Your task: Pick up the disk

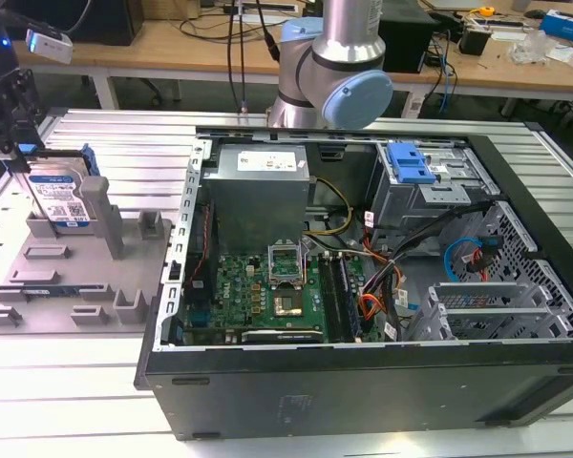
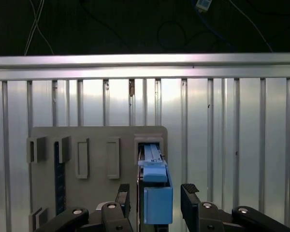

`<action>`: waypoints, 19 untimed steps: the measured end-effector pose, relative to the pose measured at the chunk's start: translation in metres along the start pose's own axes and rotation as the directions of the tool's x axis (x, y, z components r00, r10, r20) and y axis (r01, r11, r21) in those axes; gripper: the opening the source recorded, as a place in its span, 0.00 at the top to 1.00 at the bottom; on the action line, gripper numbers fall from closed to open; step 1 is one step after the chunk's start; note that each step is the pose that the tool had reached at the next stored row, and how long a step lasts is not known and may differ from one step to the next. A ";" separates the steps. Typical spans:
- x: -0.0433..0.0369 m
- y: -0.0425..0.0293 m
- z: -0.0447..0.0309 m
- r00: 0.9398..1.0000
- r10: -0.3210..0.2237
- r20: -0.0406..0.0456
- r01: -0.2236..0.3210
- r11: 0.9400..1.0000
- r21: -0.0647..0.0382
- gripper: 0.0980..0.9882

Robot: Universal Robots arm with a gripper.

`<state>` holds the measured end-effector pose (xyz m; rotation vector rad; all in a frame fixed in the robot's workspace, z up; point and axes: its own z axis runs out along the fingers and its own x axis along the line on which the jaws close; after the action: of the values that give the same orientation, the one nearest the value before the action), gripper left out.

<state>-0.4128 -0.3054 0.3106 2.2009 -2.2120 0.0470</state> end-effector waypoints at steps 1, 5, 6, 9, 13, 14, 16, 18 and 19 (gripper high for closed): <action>0.0000 0.0000 0.0008 1.000 0.000 0.000 0.000 1.000 0.000 0.50; -0.0001 0.0000 0.0040 1.000 0.000 0.000 0.000 1.000 0.000 0.50; -0.0002 0.0000 0.0048 1.000 0.000 0.000 0.000 1.000 0.000 0.50; -0.0002 0.0001 0.0066 1.000 0.000 0.000 0.000 1.000 0.000 0.50; -0.0003 0.0001 0.0078 1.000 0.000 0.000 0.000 1.000 0.000 0.50; -0.0003 0.0001 0.0082 1.000 0.000 0.000 0.000 1.000 0.000 0.50; -0.0003 0.0001 0.0096 1.000 0.000 0.000 0.000 1.000 0.000 0.50; 0.0000 0.0001 0.0107 1.000 0.000 0.000 0.000 1.000 0.000 0.50; 0.0001 0.0002 0.0110 1.000 0.000 0.000 0.000 1.000 0.000 0.50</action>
<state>-0.4129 -0.3059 0.2996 2.2008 -2.2121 0.0471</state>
